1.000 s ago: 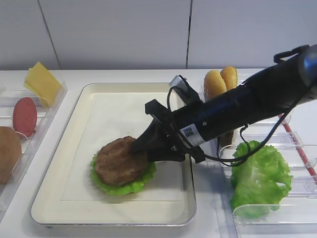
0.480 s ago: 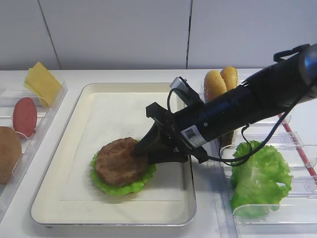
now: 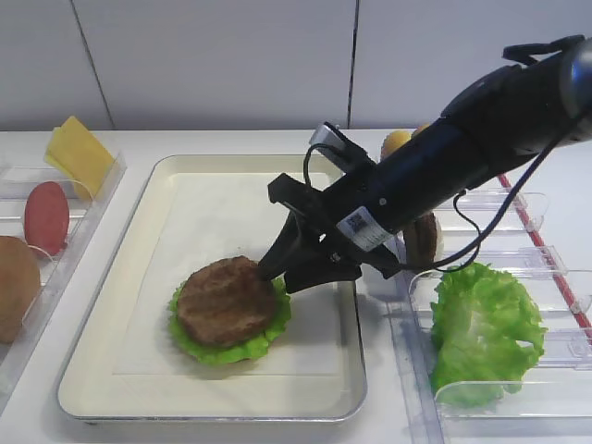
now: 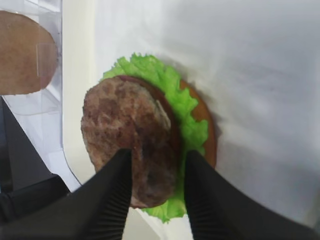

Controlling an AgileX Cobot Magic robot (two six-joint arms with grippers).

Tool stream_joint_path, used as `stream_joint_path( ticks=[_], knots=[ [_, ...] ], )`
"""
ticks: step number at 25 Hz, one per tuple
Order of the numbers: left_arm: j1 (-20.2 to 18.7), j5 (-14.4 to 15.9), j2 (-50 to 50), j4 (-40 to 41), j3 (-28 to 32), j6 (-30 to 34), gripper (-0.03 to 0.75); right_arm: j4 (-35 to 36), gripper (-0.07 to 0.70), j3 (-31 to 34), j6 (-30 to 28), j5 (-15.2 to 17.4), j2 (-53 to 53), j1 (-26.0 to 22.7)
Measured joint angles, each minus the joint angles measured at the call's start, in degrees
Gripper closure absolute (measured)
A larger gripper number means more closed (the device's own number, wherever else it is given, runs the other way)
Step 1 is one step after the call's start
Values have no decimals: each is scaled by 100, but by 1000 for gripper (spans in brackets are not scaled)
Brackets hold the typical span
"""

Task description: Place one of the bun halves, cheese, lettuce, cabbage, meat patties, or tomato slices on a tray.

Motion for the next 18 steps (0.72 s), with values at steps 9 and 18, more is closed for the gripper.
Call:
stream_joint_path(
  ticks=[9, 18],
  knots=[
    [0, 0, 0, 0, 0, 0, 518, -1083, 345, -650, 1075, 477, -200, 0],
    [0, 0, 0, 0, 0, 0, 518, -2607, 345, -1318, 2404, 1083, -849, 0]
  ],
)
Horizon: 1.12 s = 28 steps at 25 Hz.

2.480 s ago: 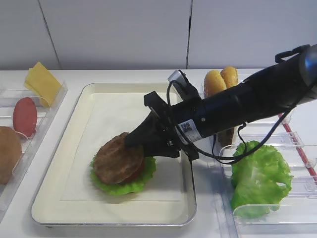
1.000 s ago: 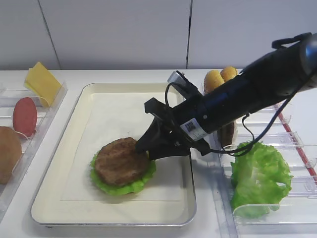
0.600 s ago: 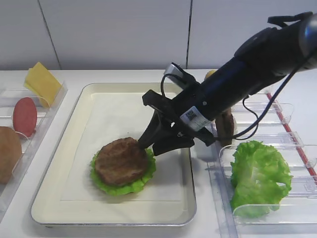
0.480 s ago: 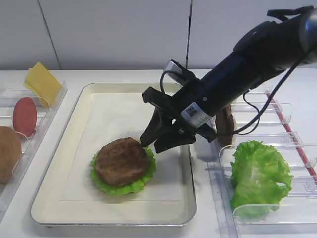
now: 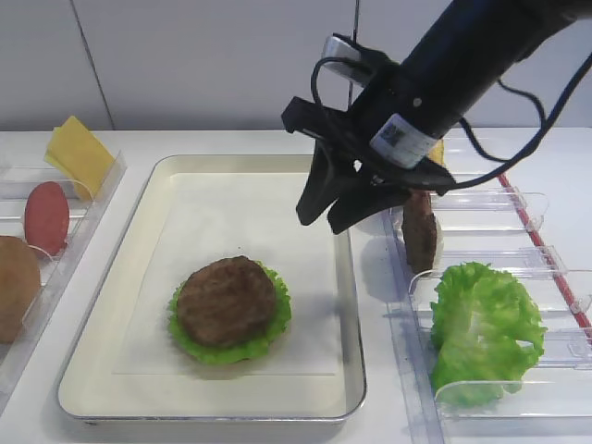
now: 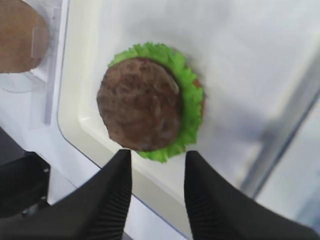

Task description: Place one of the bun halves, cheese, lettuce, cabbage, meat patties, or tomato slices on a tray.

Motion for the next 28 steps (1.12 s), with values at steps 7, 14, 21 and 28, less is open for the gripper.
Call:
stream_joint_path(
  ticks=[7, 14, 21, 28],
  knots=[
    [0, 0, 0, 0, 0, 0, 518, -1513, 345, -290, 1103, 567, -740, 0],
    [0, 0, 0, 0, 0, 0, 518, -2857, 345, -290, 1798, 681, -1738, 0],
    [0, 0, 0, 0, 0, 0, 518, -3482, 353, 341, 2068, 725, -2944, 0],
    [0, 0, 0, 0, 0, 0, 518, -3572, 493, 1280, 2199, 781, -4191, 0]
  ],
)
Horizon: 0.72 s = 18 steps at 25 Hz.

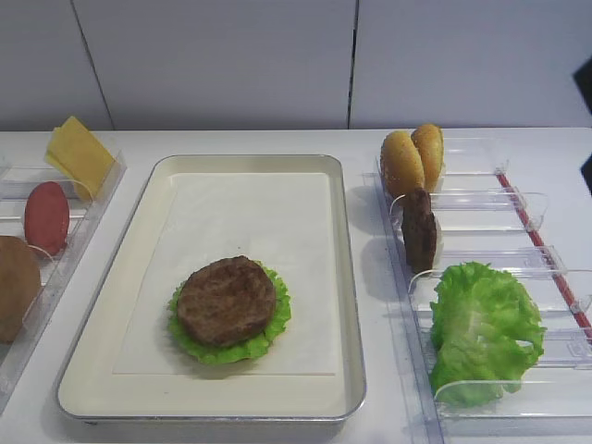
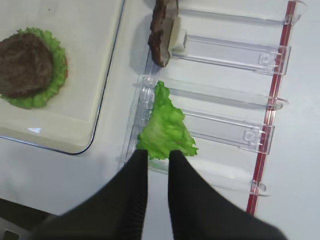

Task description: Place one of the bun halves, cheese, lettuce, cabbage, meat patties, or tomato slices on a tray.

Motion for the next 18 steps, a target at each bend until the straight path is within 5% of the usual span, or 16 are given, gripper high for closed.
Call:
stream_joint_path(
  ticks=[18],
  knots=[
    [0, 0, 0, 0, 0, 0, 518, -484, 505, 1429, -587, 130, -3688, 0]
  ],
)
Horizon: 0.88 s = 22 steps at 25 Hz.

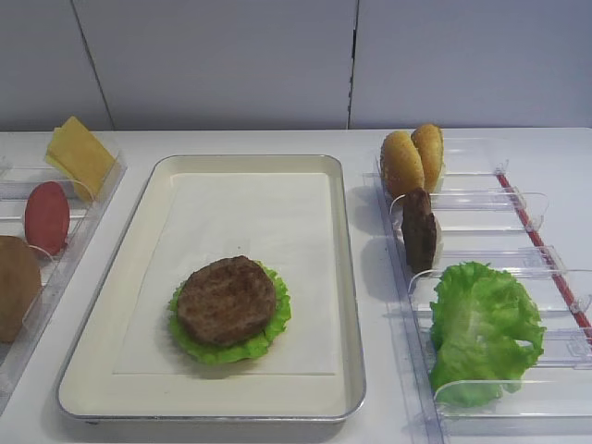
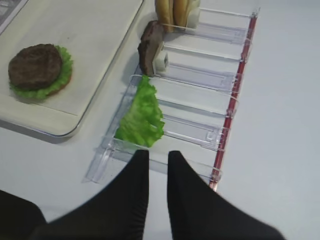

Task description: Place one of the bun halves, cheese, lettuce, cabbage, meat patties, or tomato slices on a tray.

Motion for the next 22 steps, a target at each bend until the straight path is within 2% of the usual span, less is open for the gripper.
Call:
stream_joint_path(
  ticks=[6, 9, 12, 15, 22],
  knots=[
    [0, 0, 0, 0, 0, 0, 518, -547, 507, 793, -186, 12, -1021, -40],
    [0, 0, 0, 0, 0, 0, 518, -585, 507, 1207, -186, 20, -1612, -260],
    [0, 0, 0, 0, 0, 0, 518, -561, 507, 1547, -234, 12, -2142, -691],
    [0, 0, 0, 0, 0, 0, 518, -484, 507, 1747, -351, -68, -2231, -1152],
    [0, 0, 0, 0, 0, 0, 518, 158, 507, 2040, -782, -585, -2240, -1980]
  ],
)
